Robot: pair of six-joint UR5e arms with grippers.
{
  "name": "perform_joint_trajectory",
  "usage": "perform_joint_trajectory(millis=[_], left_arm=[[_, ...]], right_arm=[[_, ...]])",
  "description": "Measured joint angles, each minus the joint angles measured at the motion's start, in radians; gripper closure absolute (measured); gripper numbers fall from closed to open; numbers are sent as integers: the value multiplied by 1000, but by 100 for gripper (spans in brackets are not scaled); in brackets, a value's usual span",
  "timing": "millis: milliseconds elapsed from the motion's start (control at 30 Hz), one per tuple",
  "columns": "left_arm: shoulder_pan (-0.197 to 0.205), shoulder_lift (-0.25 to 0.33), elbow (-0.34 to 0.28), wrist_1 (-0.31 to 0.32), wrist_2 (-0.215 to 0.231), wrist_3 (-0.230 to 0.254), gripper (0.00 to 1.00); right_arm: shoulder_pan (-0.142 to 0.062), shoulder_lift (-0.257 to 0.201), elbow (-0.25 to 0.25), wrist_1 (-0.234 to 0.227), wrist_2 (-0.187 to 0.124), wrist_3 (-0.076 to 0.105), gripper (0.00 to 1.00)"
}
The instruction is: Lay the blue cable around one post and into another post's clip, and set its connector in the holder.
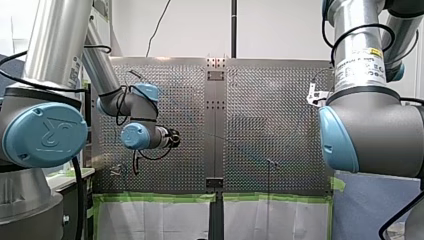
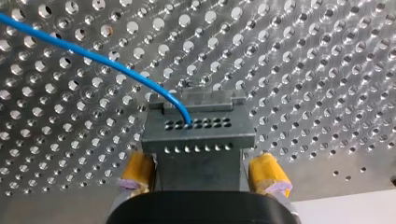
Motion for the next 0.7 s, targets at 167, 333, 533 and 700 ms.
perform_joint_trajectory(millis=[167,333,533,700], left_arm=[[0,0,0,0,0,0,2],[0,0,0,0,0,0,2],[0,0,0,0,0,0,2],[0,0,0,0,0,0,2]], right_arm=[[0,0,0,1,13,0,0],[0,-1,0,6,33,0,0],[-4,0,0,19,73,0,0],[-7,0,0,37,114,-1,0]])
